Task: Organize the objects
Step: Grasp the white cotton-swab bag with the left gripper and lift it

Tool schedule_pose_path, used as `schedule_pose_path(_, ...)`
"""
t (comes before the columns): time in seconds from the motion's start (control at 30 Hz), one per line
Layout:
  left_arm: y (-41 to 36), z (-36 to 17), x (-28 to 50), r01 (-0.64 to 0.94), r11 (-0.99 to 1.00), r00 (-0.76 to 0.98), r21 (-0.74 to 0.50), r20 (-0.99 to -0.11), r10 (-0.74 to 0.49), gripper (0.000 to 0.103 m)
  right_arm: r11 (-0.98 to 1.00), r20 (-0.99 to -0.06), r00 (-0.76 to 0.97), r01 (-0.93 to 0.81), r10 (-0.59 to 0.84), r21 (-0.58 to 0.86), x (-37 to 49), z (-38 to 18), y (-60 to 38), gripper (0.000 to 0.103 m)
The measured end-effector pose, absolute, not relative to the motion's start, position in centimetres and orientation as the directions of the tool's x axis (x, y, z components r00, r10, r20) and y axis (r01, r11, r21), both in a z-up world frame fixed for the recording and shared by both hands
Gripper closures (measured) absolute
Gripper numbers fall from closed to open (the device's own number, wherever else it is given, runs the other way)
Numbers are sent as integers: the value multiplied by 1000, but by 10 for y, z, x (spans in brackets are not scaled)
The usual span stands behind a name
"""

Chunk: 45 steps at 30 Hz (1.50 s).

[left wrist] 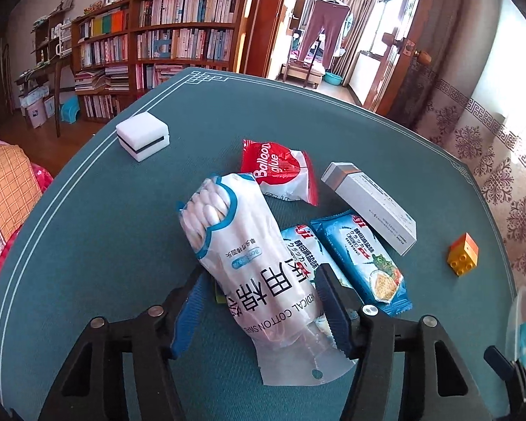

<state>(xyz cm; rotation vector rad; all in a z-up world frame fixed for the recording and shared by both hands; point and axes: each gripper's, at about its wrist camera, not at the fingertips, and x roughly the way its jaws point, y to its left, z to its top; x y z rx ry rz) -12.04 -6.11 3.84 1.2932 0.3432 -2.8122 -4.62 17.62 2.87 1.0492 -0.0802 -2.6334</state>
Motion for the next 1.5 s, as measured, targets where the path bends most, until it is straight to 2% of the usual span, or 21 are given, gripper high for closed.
schedule_pose_path(0.03, -61, 39, -120, 110, -975, -656, -194, -751, 75, 43, -951, -664, -684, 263, -302, 161, -49, 28, 174, 10)
schedule_pose_path(0.07, -61, 40, -120, 98, -974, -657, -203, -749, 90, 51, -950, -665, -682, 267, -304, 160, -50, 28, 172, 10)
schedule_pose_path(0.13, -62, 41, -120, 80, -973, -653, -215, -749, 112, 57, -948, -667, -678, 275, -308, 158, -54, 27, 168, 10)
schedule_pose_path(0.53, -79, 50, -97, 61, -981, -676, -182, -731, 94, 57, -937, -672, -663, 315, -329, 148, -80, 23, 143, 10)
schedule_pose_path(0.97, -100, 34, -59, 67, -984, -655, -168, -751, 84, 57, -933, -655, -680, 339, -330, 118, -103, 31, 117, 10)
schedule_pose_path(1.07, -101, 33, -57, 75, -984, -660, -161, -748, 72, 55, -934, -652, -684, 341, -327, 110, -109, 32, 112, 10)
schedule_pose_path(1.2, -104, 32, -58, 85, -982, -665, -166, -744, 68, 40, -935, -650, -688, 339, -321, 103, -118, 30, 109, 13)
schedule_pose_path(1.43, -105, 32, -59, 84, -983, -678, -163, -732, 63, 31, -928, -666, -670, 361, -327, 91, -134, 24, 98, 24)
schedule_pose_path(1.5, -104, 32, -60, 83, -983, -682, -161, -729, 62, 28, -925, -669, -667, 370, -329, 86, -137, 23, 93, 24)
